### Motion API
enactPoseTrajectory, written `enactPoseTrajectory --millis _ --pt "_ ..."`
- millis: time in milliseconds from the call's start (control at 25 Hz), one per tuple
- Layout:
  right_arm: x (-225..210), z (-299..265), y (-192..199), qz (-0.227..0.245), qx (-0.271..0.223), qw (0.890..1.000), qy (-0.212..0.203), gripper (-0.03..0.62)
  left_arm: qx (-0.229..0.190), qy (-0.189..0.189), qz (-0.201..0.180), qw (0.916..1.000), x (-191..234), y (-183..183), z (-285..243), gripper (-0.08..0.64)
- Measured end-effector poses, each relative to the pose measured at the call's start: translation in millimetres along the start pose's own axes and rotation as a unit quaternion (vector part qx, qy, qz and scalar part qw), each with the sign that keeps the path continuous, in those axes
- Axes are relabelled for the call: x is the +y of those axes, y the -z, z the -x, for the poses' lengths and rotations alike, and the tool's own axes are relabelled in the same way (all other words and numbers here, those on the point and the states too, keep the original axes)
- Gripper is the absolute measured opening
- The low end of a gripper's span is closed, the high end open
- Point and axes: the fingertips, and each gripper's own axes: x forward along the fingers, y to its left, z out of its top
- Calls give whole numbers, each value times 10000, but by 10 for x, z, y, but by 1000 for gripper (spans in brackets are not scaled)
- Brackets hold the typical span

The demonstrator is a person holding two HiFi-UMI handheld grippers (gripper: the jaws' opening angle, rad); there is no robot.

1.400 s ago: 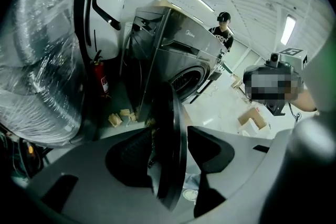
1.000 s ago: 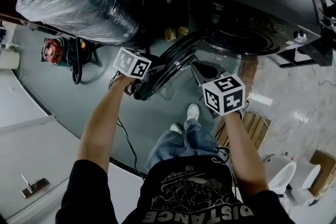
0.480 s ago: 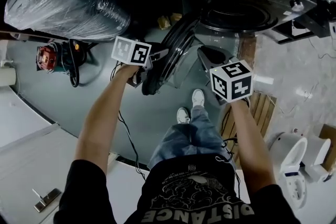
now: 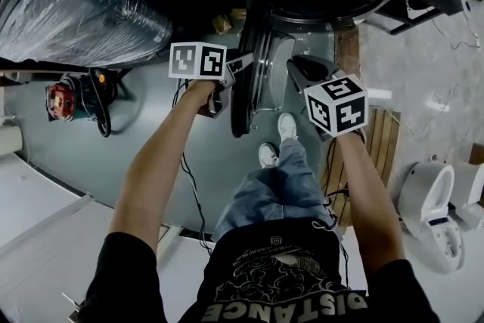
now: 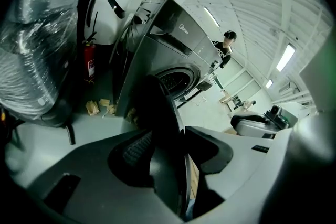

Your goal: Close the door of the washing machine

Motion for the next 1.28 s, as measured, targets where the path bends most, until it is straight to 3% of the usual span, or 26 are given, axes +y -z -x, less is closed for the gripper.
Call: enactPoseTrajectory --millis 120,240,640,1040,1280 --pt "-37 91 94 -61 -25 9999 143 31 1 -87 179 9998 -83 31 -79 204" --pt "-98 189 192 -135 -32 9994 329 104 -60 -79 292 9995 -177 28 -167 210" --pt "-298 564 587 -418 -12 9960 791 114 -466 9 675 9966 -483 29 -454 236" --pt "-590 865 948 -675 -32 9931 957 160 -757 -44 1035 9917 -812 -56 -801 258" --pt "-851 987 1174 -782 11 9924 950 185 -1042 -210 1396 9845 -1003 -150 -1016 261"
